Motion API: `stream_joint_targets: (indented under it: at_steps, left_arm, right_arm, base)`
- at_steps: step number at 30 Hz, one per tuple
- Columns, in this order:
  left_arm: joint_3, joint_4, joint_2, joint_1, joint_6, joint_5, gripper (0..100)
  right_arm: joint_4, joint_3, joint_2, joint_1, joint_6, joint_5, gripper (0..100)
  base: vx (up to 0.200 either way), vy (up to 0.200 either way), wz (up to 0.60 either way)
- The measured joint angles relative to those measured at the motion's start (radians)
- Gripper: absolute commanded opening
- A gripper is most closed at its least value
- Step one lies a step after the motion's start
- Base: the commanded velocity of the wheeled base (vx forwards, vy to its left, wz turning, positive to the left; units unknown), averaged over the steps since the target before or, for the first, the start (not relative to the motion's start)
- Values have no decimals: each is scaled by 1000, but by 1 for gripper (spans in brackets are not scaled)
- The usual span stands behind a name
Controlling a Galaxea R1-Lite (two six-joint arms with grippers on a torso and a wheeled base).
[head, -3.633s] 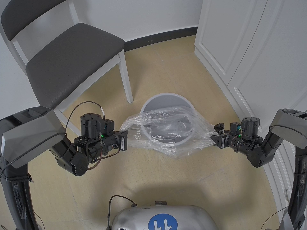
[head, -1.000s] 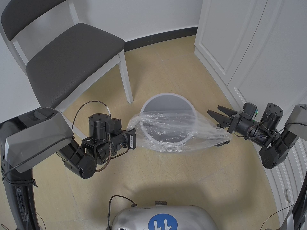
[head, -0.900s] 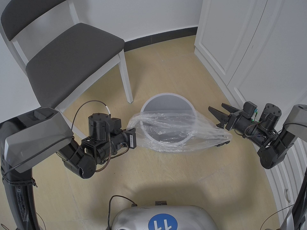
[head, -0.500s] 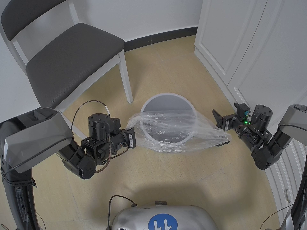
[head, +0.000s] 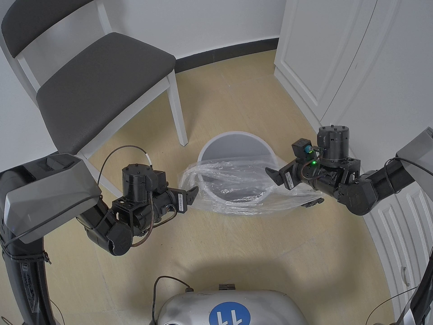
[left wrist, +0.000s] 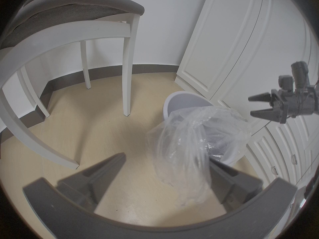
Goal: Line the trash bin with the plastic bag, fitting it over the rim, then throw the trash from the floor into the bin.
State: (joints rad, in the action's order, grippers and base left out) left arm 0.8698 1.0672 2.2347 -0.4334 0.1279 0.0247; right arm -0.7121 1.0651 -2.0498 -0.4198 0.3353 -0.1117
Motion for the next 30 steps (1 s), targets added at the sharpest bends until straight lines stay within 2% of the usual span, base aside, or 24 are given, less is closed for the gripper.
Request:
stream_joint_targets:
  at_steps: [3, 6, 11, 20, 27, 30]
  left_arm:
    - [-3, -2, -4, 2, 0, 2, 100]
    - [-6, -4, -7, 4, -1, 4, 100]
    - [-4, -6, -8, 5, -2, 4, 100]
    - [-6, -5, -17, 5, -3, 4, 100]
    - [-7, -2, -20, 11, -1, 4, 100]
    - [-7, -2, -20, 12, -1, 4, 100]
  right_arm:
    - [10, 33, -9, -22, 107, 36, 100]
    - [20, 52, -26, -46, 152, 82, 100]
    - [30, 90, -71, -75, 164, 92, 100]
    - [42, 181, -171, -70, 161, 89, 100]
    - [42, 130, -148, -75, 167, 89, 100]
    - [41, 96, -130, -77, 199, 89, 100]
  base:
    - [0, 0, 0]
    - [0, 0, 0]
    - [0, 0, 0]
    - [0, 0, 0]
    - [0, 0, 0]
    - [0, 0, 0]
